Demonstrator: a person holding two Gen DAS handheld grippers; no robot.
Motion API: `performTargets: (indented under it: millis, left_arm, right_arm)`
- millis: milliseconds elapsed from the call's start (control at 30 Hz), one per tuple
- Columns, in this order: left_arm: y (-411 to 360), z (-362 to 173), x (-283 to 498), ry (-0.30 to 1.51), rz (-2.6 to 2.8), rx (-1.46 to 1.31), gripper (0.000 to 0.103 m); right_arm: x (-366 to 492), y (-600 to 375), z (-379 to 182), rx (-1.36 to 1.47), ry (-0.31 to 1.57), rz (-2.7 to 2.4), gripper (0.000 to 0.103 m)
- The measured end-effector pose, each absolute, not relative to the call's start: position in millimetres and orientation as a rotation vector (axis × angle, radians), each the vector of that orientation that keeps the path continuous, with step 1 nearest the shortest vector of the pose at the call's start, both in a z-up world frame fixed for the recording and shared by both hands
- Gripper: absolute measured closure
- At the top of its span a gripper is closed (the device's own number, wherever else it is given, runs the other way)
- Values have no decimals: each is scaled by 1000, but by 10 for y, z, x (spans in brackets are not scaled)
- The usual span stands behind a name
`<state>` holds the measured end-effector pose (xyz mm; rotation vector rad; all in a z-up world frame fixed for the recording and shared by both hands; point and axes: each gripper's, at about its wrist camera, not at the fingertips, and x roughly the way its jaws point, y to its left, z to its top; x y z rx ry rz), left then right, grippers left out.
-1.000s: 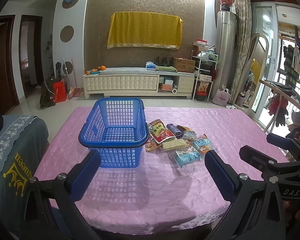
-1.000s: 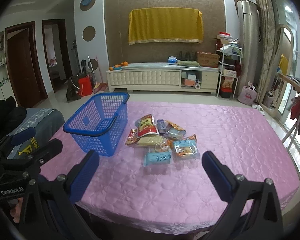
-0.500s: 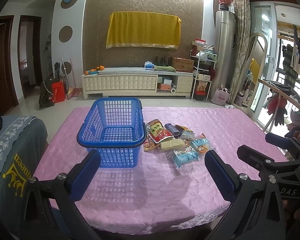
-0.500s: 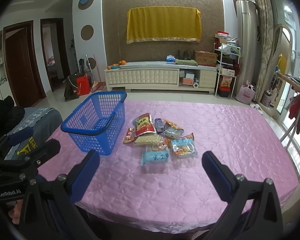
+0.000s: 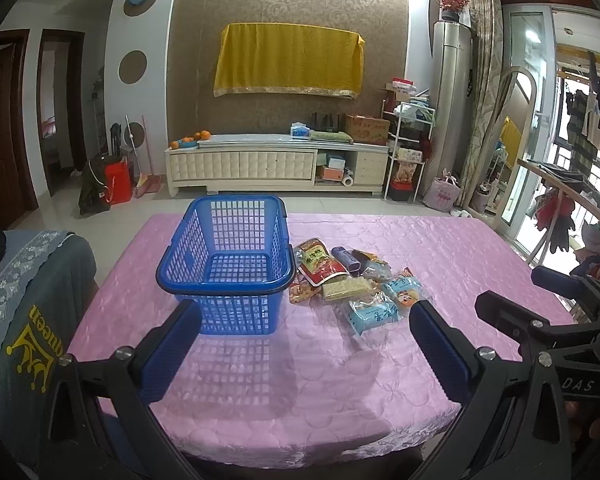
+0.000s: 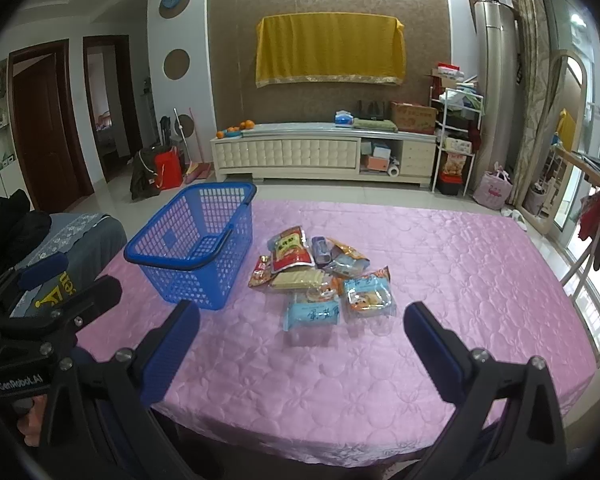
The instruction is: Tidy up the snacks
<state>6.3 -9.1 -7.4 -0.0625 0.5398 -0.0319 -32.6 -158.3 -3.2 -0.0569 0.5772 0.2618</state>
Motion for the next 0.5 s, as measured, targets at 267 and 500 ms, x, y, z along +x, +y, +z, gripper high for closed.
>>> performTargets:
  millis: [267,500]
  left_arm:
    - [-184,-9,180,543,-48,-44,0]
    - [-359,3,486,563,-58,-37,0]
  right_arm:
    - [-243,-1674,31,-52,565,252,0]
    - [-12,-1832,100,-70,544,254,0]
